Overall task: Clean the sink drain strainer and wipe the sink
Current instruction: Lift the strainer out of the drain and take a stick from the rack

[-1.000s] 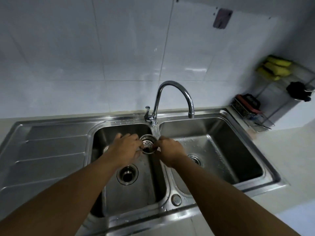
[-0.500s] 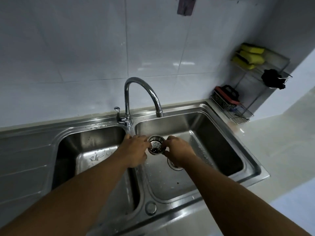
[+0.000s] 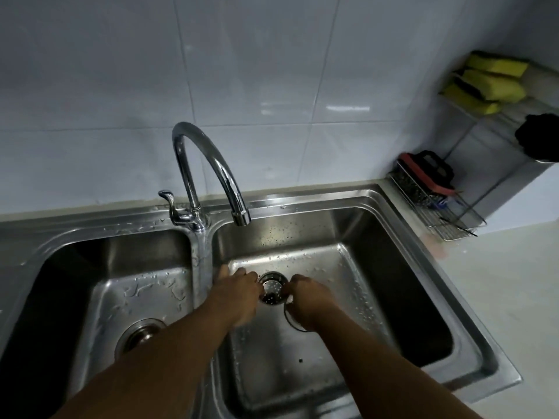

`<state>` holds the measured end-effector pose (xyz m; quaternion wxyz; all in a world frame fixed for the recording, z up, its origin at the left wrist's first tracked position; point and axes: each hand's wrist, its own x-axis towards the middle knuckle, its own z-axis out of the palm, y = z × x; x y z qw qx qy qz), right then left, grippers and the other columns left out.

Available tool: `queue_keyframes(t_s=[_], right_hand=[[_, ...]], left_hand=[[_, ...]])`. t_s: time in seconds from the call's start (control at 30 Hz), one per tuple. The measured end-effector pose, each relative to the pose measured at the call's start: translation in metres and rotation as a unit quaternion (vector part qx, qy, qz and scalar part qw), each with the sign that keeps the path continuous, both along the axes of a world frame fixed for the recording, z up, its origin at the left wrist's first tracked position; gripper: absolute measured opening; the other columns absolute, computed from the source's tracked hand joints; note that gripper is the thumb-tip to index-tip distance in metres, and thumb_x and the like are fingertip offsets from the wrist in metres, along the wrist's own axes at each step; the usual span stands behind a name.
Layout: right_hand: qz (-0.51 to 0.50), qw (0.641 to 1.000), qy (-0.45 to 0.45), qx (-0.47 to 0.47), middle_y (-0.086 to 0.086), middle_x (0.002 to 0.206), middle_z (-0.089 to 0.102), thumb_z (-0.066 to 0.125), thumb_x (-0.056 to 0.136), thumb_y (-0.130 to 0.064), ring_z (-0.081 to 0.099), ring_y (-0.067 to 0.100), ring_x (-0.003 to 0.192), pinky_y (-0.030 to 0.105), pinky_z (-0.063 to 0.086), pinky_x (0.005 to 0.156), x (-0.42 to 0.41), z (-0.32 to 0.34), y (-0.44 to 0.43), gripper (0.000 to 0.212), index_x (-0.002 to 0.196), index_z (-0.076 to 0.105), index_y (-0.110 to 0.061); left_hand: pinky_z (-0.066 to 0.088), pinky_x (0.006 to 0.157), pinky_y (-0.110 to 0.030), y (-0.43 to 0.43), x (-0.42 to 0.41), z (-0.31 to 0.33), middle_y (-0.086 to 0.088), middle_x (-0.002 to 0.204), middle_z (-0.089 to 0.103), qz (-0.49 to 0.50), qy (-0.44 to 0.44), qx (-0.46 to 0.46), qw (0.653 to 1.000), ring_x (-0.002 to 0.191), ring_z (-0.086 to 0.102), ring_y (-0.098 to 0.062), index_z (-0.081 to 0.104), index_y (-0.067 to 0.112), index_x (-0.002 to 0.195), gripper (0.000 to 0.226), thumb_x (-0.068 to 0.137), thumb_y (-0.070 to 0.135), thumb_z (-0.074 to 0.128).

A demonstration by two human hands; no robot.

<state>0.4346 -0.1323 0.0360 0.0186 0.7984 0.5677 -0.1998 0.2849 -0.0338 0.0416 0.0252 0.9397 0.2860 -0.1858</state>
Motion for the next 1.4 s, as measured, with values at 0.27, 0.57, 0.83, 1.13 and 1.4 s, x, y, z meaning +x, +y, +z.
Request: queue_keyframes(t_s=[0.27, 0.57, 0.83, 1.13, 1.4], right_hand=[[0.000, 0.996, 0.060, -0.066, 0.001, 0.133, 0.054, 0.068, 0.085, -0.011, 0.056, 0.025, 0.121, 0.039, 0.049, 0.097, 0.009, -0.068, 0.026, 0.047, 0.128, 0.061, -0.028], [0.041, 0.990, 0.077, -0.107, 0.005, 0.143, 0.045, 0.064, 0.087, -0.009, 0.048, 0.028, 0.132, 0.044, 0.045, 0.106, 0.014, -0.095, 0.035, 0.057, 0.142, 0.051, -0.022], [0.056, 0.990, 0.082, -0.105, 0.008, 0.137, 0.048, 0.069, 0.085, -0.012, 0.052, 0.031, 0.127, 0.043, 0.047, 0.102, 0.015, -0.099, 0.031, 0.059, 0.140, 0.053, -0.023], [0.052, 0.989, 0.113, -0.083, 0.009, 0.139, 0.044, 0.069, 0.081, -0.010, 0.048, 0.032, 0.128, 0.040, 0.047, 0.100, 0.030, -0.092, 0.018, 0.078, 0.150, 0.035, -0.026], [-0.017, 0.992, 0.062, -0.106, 0.007, 0.132, 0.048, 0.075, 0.079, -0.026, 0.051, 0.028, 0.120, 0.039, 0.051, 0.097, 0.091, -0.079, -0.007, 0.069, 0.139, 0.042, -0.024]], left_hand=[[0.005, 0.114, -0.062, 0.005, 0.023, -0.055, -0.004, 0.152, 0.038, 0.055, 0.128, 0.005, 0.990, 0.141, 0.029, -0.028, 0.052, 0.027, 0.142, 0.058, 0.087, 0.015, 0.064], [0.008, 0.116, -0.061, 0.008, 0.035, -0.075, -0.006, 0.150, 0.039, 0.084, 0.202, -0.029, 0.975, 0.143, 0.026, -0.030, 0.049, 0.024, 0.143, 0.063, 0.085, 0.023, 0.072], [0.012, 0.114, -0.059, 0.006, 0.035, -0.079, -0.005, 0.146, 0.042, 0.100, 0.190, -0.040, 0.976, 0.139, 0.030, -0.029, 0.053, 0.023, 0.138, 0.061, 0.080, 0.011, 0.068], [0.013, 0.113, -0.057, 0.001, 0.036, -0.077, -0.006, 0.151, 0.035, 0.113, 0.161, -0.025, 0.980, 0.141, 0.026, -0.030, 0.042, 0.026, 0.145, 0.071, 0.080, 0.022, 0.071], [0.013, 0.112, -0.054, -0.014, 0.074, -0.061, -0.006, 0.142, 0.039, 0.061, 0.037, -0.003, 0.997, 0.134, 0.030, -0.028, 0.044, 0.022, 0.139, 0.061, 0.083, 0.022, 0.067]])
